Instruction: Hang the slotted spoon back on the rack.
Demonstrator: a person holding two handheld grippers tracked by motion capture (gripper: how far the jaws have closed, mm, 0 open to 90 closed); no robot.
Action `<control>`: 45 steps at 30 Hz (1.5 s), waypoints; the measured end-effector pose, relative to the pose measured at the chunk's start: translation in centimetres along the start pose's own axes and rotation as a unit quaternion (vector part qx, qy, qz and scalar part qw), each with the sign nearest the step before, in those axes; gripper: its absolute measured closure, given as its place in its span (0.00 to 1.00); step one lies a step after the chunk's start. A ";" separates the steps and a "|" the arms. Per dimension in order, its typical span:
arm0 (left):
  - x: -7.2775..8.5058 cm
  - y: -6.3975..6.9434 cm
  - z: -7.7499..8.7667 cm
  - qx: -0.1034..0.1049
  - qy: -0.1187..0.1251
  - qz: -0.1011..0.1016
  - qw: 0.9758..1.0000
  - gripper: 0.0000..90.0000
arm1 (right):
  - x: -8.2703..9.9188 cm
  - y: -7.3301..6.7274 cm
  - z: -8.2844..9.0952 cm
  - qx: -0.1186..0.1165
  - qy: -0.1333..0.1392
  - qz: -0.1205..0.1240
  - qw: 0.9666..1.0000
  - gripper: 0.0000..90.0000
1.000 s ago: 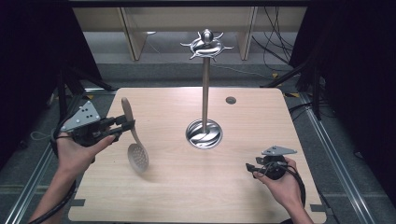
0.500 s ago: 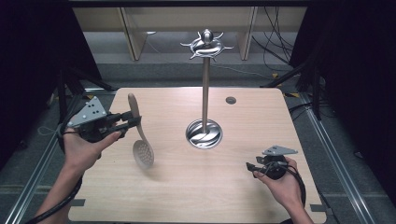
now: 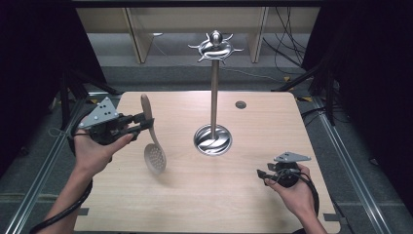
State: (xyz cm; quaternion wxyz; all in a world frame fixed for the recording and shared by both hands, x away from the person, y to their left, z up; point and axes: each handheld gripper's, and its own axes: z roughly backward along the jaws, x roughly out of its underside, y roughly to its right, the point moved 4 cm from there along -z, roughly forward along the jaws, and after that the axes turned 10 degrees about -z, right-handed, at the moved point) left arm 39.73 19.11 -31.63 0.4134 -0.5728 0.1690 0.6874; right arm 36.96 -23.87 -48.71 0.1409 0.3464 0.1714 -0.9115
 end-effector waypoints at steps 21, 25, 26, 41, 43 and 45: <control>-1.4 0.0 -2.4 0.008 0.003 -0.001 1.000 0.78 | 0.0 0.0 0.0 0.000 0.006 -0.004 1.000 0.54; -1.7 0.0 -2.8 0.007 0.005 -0.002 1.000 0.78 | 0.0 -0.1 0.1 -0.002 0.004 -0.011 1.000 0.54; -1.7 0.0 -2.8 0.007 0.005 -0.002 1.000 0.78 | 0.0 -0.1 0.1 -0.002 0.004 -0.011 1.000 0.54; -2.6 0.1 -4.4 0.015 0.006 0.000 1.000 0.78 | -0.1 0.2 0.0 0.002 0.015 0.004 1.000 0.54; -2.8 0.1 -4.8 0.016 0.006 0.001 1.000 0.78 | -0.1 0.2 0.0 -0.002 0.015 0.005 1.000 0.54; -2.8 0.1 -4.8 0.017 0.006 0.000 1.000 0.78 | -0.1 0.2 0.0 -0.001 0.015 0.005 1.000 0.54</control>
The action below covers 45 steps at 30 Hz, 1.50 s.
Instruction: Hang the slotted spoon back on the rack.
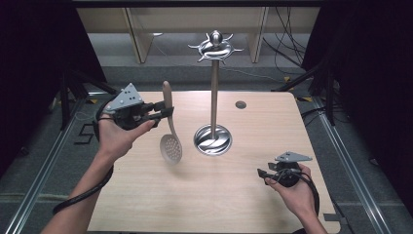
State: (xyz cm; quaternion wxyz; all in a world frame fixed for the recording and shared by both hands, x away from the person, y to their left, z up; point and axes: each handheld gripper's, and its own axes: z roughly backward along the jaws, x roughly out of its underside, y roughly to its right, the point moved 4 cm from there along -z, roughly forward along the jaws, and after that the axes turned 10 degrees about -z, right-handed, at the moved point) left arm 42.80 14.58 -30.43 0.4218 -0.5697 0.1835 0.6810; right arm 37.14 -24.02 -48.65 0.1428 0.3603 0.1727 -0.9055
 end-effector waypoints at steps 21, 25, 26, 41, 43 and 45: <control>-1.2 -0.2 -1.5 0.003 0.003 0.004 1.000 0.78 | 0.0 0.2 0.0 0.002 0.003 0.006 1.000 0.54; -1.4 -0.2 -1.8 0.004 0.003 0.004 1.000 0.78 | 0.1 0.0 0.1 0.001 0.001 -0.006 1.000 0.54; -1.4 -0.2 -1.8 0.004 0.003 0.003 1.000 0.78 | 0.0 0.1 0.1 0.002 0.000 0.003 1.000 0.54; -2.0 -0.4 -2.6 0.007 0.004 0.005 1.000 0.78 | 0.0 0.0 0.1 0.000 0.001 -0.004 1.000 0.54; -2.0 -0.4 -2.7 0.008 0.004 0.004 1.000 0.78 | 0.0 0.0 0.0 -0.008 0.006 -0.006 1.000 0.54; -2.1 -0.4 -2.7 0.007 0.005 0.006 1.000 0.78 | 0.0 0.0 0.0 -0.008 0.003 -0.007 1.000 0.54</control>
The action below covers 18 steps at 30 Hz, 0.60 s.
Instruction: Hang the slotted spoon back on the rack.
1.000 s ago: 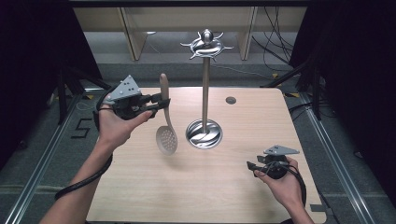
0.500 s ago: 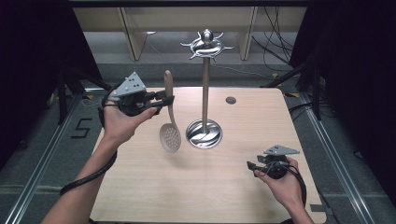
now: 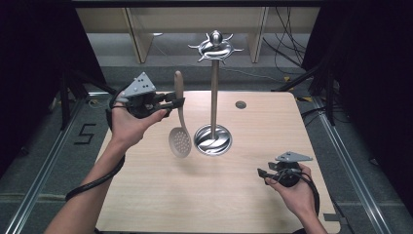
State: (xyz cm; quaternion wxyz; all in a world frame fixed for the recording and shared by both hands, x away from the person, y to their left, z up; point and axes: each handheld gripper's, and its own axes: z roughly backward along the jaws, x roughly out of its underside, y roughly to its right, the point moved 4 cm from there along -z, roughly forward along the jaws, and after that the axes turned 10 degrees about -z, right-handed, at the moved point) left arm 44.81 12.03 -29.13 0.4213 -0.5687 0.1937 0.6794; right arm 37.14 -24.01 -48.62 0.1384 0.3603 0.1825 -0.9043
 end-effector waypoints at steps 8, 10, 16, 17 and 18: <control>-0.7 0.1 -0.4 0.004 0.004 -0.001 1.000 0.78 | 0.0 0.1 0.1 0.010 -0.003 0.002 1.000 0.54; -0.8 0.1 -0.5 0.004 0.002 -0.002 1.000 0.78 | 0.0 0.1 0.1 0.010 -0.002 0.002 1.000 0.54; -1.3 0.4 -1.2 0.008 0.004 -0.007 1.000 0.78 | 0.0 0.1 0.0 0.001 0.000 -0.001 1.000 0.54; -1.5 0.4 -1.3 0.009 0.003 -0.007 1.000 0.78 | 0.0 0.1 0.0 0.001 0.001 -0.001 1.000 0.54; -1.6 0.4 -1.4 0.008 0.004 -0.005 1.000 0.78 | 0.0 0.1 0.0 0.002 0.001 -0.001 1.000 0.54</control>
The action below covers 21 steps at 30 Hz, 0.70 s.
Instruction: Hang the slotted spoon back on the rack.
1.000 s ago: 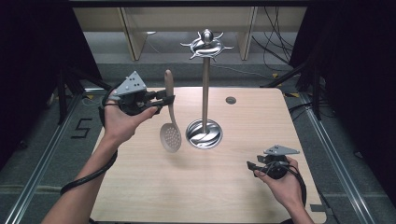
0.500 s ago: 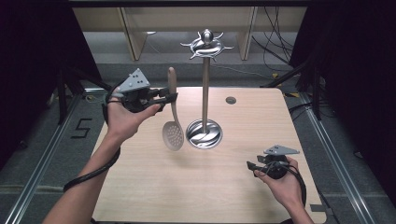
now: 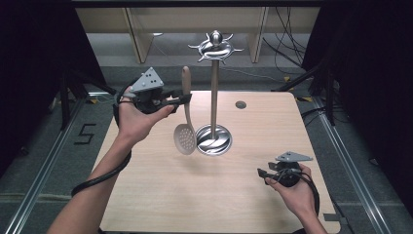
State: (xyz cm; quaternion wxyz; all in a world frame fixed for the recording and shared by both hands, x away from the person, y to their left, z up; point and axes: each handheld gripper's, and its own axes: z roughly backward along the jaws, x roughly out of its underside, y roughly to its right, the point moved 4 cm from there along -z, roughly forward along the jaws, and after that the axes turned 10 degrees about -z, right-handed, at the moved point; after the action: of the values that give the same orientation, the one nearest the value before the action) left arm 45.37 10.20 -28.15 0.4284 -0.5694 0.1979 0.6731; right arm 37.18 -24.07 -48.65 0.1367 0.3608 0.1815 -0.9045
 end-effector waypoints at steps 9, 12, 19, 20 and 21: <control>-0.6 -0.3 -0.5 -0.002 0.000 0.003 1.000 0.78 | 0.0 0.0 0.1 0.003 -0.005 -0.003 1.000 0.53; -0.8 -0.4 -0.7 -0.002 -0.002 0.002 1.000 0.78 | 0.0 0.0 0.1 0.004 -0.005 -0.003 1.000 0.53; -0.9 -0.9 -1.4 -0.006 -0.009 0.008 1.000 0.78 | 0.0 0.0 0.1 0.005 -0.003 0.001 1.000 0.53; -1.0 -0.9 -1.4 -0.007 -0.010 0.008 1.000 0.78 | 0.0 0.0 0.1 0.005 -0.003 0.001 1.000 0.53; -1.0 -0.9 -1.6 -0.006 -0.010 0.007 1.000 0.78 | 0.0 0.0 0.1 0.007 -0.002 0.002 1.000 0.53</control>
State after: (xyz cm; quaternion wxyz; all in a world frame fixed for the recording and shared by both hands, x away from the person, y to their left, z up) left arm 46.99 9.17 -27.43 0.4221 -0.5634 0.1939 0.6833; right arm 37.14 -24.13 -48.60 0.1364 0.3604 0.1739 -0.9062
